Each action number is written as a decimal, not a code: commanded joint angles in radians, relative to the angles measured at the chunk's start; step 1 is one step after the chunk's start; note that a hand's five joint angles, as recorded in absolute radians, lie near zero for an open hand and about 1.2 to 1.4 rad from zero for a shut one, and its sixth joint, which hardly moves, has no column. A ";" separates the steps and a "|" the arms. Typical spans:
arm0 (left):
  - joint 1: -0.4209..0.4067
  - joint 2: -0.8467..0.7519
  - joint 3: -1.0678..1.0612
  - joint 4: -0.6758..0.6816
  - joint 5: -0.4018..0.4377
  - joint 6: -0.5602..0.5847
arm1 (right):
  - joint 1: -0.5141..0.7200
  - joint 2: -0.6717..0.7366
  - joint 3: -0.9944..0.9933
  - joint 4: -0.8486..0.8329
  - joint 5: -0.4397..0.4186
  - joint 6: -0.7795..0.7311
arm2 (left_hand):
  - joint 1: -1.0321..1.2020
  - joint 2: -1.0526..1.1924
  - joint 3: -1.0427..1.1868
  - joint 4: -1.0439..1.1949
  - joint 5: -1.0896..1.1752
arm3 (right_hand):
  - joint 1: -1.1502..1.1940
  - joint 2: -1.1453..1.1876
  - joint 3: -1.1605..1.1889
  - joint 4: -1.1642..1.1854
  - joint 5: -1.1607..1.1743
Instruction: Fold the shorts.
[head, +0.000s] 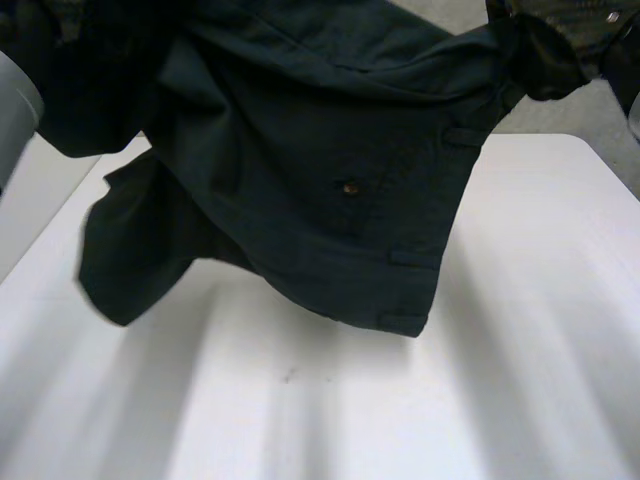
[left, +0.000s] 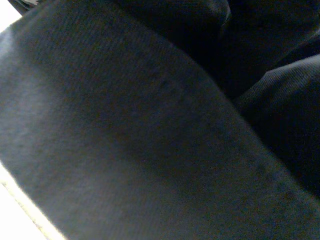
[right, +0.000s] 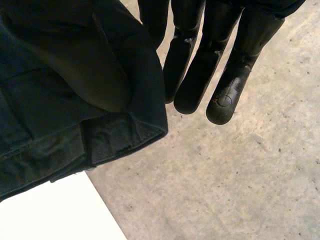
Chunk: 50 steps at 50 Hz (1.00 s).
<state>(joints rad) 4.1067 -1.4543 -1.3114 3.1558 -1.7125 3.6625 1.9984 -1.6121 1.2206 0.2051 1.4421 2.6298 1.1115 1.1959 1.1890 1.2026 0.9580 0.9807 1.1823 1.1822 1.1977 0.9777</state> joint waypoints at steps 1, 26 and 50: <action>0.001 -0.084 -0.005 -0.005 0.011 -0.007 | 0.000 0.027 -0.015 0.039 -0.002 -0.001 | 0.285 0.200 0.207 0.194 0.264 | 0.416 0.214 0.214 0.199 0.244; 0.004 -0.750 0.121 0.026 0.011 -0.013 | -0.010 0.621 -0.078 -0.018 0.006 0.042 | -0.839 -0.924 -0.917 -0.930 -0.860 | -0.806 -1.008 -1.008 -1.023 -0.978; 0.233 -0.836 0.241 -0.009 0.223 -0.093 | -0.073 0.731 -0.300 0.166 -0.124 0.427 | -0.698 -0.783 -0.776 -0.790 -0.720 | -0.746 -0.948 -0.947 -0.963 -0.918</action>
<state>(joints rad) 4.2968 -2.1770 -1.1369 3.1734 -1.5142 3.6253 1.9167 -0.9787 0.9671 0.3656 1.3240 3.0154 0.3144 0.3225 0.3177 0.3196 0.1476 0.2044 0.2253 0.2124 0.2363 0.0690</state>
